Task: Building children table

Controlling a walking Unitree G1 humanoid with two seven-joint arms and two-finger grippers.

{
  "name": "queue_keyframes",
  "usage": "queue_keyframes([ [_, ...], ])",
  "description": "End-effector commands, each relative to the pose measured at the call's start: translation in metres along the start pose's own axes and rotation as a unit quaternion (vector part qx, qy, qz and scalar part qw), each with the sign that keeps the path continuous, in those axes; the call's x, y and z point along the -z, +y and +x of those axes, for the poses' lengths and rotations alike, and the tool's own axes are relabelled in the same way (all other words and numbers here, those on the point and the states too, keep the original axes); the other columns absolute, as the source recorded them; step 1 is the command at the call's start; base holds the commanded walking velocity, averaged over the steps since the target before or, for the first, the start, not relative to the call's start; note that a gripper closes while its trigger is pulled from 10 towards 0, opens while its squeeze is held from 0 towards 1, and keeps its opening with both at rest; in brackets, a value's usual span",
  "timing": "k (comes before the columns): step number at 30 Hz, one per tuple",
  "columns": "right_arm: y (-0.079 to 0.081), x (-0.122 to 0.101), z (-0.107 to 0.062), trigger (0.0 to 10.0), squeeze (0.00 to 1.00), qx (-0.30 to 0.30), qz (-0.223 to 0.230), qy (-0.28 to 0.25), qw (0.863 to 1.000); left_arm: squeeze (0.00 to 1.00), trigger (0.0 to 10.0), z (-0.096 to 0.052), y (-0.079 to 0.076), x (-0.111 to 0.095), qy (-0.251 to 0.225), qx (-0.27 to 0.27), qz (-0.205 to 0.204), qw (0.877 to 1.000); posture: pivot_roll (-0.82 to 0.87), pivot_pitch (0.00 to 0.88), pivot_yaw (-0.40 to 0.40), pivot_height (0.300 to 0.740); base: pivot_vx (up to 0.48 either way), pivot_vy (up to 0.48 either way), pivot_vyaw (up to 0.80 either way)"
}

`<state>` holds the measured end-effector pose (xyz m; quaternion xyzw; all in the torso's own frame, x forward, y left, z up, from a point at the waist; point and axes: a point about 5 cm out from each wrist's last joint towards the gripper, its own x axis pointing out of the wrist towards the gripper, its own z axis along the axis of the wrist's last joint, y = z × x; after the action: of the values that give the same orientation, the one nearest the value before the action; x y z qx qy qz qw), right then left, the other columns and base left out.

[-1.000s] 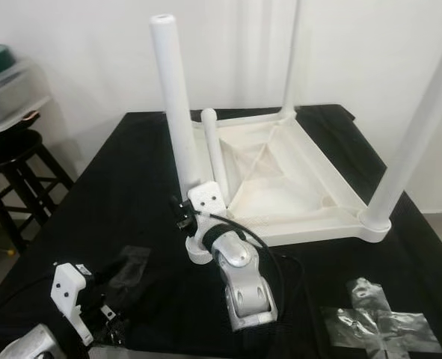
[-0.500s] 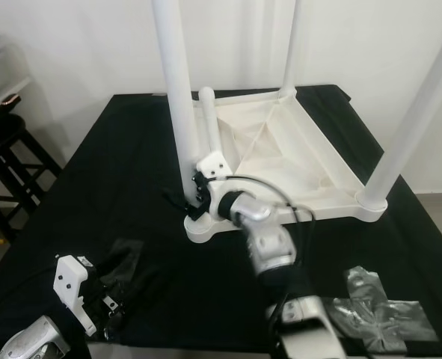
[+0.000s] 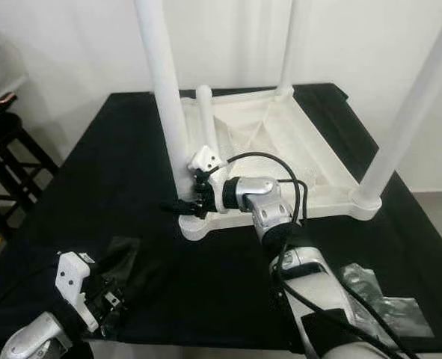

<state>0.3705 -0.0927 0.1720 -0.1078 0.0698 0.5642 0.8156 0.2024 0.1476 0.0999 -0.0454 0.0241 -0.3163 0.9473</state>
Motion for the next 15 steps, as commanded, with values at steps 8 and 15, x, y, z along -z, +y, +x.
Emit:
queue_keyframes([
  [8,0.007,0.033,0.002,0.0,0.00,0.158,0.045,-0.015,0.986,0.00,10.0,-0.008,-0.002,0.004,0.010,-0.007,0.000,1.000,-0.05,0.047,0.041,0.740,0.000,0.000,0.00],
  [15,0.067,0.078,-0.006,0.0,0.00,0.455,0.160,0.003,0.876,0.00,10.0,-0.009,-0.003,0.003,0.012,-0.004,-0.003,1.000,-0.08,0.059,0.069,0.740,0.000,0.000,0.00],
])
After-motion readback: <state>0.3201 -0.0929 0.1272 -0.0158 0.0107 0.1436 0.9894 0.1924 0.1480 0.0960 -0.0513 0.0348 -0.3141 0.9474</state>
